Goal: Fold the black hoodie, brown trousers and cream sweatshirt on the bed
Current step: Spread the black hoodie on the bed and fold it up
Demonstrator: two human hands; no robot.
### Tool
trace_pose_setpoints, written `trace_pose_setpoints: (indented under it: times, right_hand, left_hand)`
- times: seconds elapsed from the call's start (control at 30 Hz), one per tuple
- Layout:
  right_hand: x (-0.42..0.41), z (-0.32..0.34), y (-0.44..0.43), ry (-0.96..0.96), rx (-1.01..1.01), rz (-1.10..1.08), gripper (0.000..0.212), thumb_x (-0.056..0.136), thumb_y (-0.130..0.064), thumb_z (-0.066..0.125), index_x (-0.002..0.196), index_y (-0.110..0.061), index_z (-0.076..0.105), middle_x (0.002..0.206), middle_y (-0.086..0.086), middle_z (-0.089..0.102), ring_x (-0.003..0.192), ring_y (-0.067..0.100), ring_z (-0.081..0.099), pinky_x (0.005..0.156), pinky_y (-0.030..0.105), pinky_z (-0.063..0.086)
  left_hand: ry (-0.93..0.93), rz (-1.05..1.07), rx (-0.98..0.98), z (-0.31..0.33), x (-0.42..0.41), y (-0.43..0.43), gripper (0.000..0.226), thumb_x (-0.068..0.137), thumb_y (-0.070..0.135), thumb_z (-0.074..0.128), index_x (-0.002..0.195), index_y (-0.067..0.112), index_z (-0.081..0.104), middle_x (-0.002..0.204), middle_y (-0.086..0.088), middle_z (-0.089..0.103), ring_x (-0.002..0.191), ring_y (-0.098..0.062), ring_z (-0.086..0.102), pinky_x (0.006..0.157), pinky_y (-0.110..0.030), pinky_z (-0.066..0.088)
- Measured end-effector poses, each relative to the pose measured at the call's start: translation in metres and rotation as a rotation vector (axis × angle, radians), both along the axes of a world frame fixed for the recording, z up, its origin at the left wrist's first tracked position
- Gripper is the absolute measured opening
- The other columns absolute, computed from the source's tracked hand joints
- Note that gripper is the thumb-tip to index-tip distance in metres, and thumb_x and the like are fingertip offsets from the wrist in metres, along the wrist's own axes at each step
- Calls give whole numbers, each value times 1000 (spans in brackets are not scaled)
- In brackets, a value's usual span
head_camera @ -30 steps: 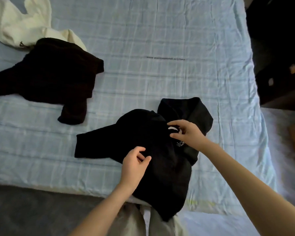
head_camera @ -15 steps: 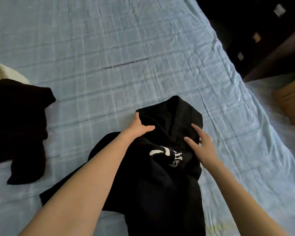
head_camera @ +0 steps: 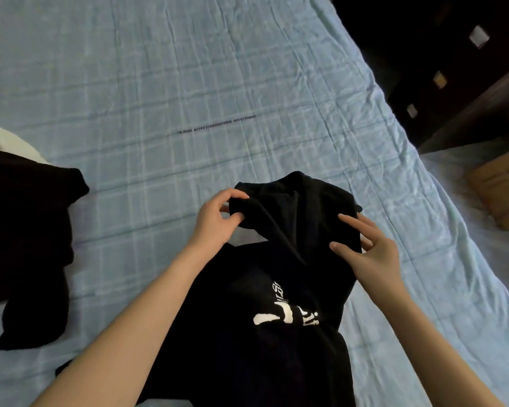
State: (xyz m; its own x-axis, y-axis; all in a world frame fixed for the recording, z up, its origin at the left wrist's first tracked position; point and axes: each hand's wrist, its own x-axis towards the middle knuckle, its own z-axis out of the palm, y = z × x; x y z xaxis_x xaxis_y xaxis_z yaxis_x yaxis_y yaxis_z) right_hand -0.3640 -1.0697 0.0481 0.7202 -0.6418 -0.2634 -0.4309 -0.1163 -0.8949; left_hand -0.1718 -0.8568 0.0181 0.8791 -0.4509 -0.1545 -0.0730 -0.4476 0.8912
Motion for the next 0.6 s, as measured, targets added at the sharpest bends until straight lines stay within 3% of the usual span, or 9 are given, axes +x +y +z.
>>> trace_pose_setpoints:
  times: [0.07,0.17,0.23,0.3,0.37,0.43,0.5,0.6]
  right_hand:
    - [29,29,-6,-53,-59,38,55,78,-8,84,115,-47,71,138,-25,54,128,4,54,113,36,43]
    - [94,74,-24,-146,-131,83,60,79,-7,83,110,-56,68,125,-39,49,126,8,57,110,36,46]
    - [150,100,-40,-212,-236,143,62,78,-7,83,110,-58,66,125,-39,47,126,8,57,108,28,45]
    - [207,115,-53,-247,-358,195,60,78,-9,82,119,-49,66,137,-25,50,128,5,52,104,10,38]
    - [257,110,-62,-223,-452,250,60,79,-9,81,131,-34,64,150,-6,47,137,10,44,110,13,31]
    - [288,83,-63,-120,-459,347,65,84,-12,78,143,-28,55,161,5,34,148,19,32,118,26,23]
    - [293,38,-61,12,-389,424,69,89,-20,75,151,-29,44,166,6,20,151,22,24,117,28,20]
    - [258,-39,-57,142,-364,467,65,94,-26,69,153,-28,40,166,4,20,150,22,29,115,28,25]
  left_hand:
    - [-94,29,-25,31,26,3,43,79,-1,71,89,41,65,89,26,66,79,7,58,75,-2,40]
    - [-232,88,-60,77,74,5,41,78,-1,72,90,38,66,91,23,65,81,9,56,72,-3,40]
    - [-316,125,-79,101,110,0,40,79,-2,71,92,36,66,91,23,64,82,9,56,71,-5,43]
    - [-390,157,-98,116,148,-11,40,79,-4,68,99,31,68,97,20,64,89,2,59,80,-16,51]
    - [-409,146,-84,118,184,-22,48,83,-3,65,121,27,64,118,11,64,109,-10,60,96,-25,48]
    - [-340,83,20,98,203,-32,70,88,5,65,147,33,40,140,0,52,125,-12,49,100,-22,38]
    - [-218,70,122,58,200,-36,87,89,14,68,154,40,17,142,-8,44,123,-14,45,95,-19,33]
    - [13,105,187,-19,161,-31,88,88,30,70,155,41,14,144,-13,42,128,-27,47,103,-32,41]
